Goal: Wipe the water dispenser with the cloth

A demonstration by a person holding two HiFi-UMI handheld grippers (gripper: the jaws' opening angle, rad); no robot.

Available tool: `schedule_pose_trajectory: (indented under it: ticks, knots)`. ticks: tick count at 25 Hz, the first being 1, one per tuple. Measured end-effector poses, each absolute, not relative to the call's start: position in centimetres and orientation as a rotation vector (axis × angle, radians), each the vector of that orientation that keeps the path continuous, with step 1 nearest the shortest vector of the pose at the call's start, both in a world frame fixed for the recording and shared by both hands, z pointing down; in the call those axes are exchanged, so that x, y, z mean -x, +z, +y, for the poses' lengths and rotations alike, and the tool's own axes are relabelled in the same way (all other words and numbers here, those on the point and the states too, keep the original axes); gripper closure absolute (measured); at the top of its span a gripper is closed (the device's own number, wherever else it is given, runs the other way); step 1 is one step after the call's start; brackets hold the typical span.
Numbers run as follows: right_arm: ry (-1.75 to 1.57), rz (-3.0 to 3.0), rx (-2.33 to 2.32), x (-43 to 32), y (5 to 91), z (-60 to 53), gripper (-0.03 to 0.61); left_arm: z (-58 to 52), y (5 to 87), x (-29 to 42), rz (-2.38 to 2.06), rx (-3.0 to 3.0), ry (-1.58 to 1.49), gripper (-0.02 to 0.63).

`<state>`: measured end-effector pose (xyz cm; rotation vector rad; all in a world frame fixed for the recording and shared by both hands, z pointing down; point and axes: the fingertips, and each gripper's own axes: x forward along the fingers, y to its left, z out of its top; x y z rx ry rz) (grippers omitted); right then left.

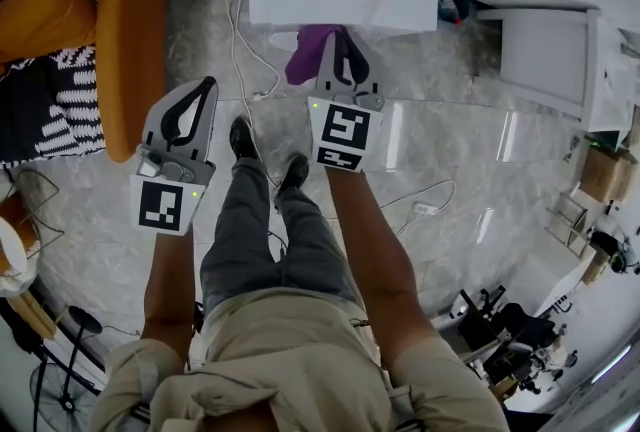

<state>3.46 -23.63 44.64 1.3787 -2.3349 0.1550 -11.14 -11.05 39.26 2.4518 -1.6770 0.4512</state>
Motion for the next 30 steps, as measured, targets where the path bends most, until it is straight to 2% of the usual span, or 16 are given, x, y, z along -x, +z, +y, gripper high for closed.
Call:
schedule_pose_trajectory:
  ticks: [7, 11, 17, 25, 30]
  knots:
    - [0.276, -2.172, -1.705, -15.3, 45.1, -28.2, 0.541, -11.7, 39.5, 7.6, -1.596, -2.513, 0.468, 0.598]
    - [0.292, -2.147, -1.782, -17.5, 45.0, -28.9, 0.543, -11.7, 39.9, 6.0, -1.562, -2.532, 0.474, 0.598]
    - [0.319, -2.247, -1.685, -12.4, 45.6, -26.9, 0.545, -11.5, 40.4, 6.4, -1.580, -2.520, 0.466, 0.598]
    - [0.356, -2.480, -1.318, 2.2, 47.1, -21.7, 0.545, -10.4, 41.6, 9.9, -1.655, -2.435, 0.461, 0.598]
    - [0.332, -2.487, -1.275, 2.7, 47.6, -21.4, 0.545, -10.2, 41.8, 10.9, -1.678, -2.419, 0.450, 0.598]
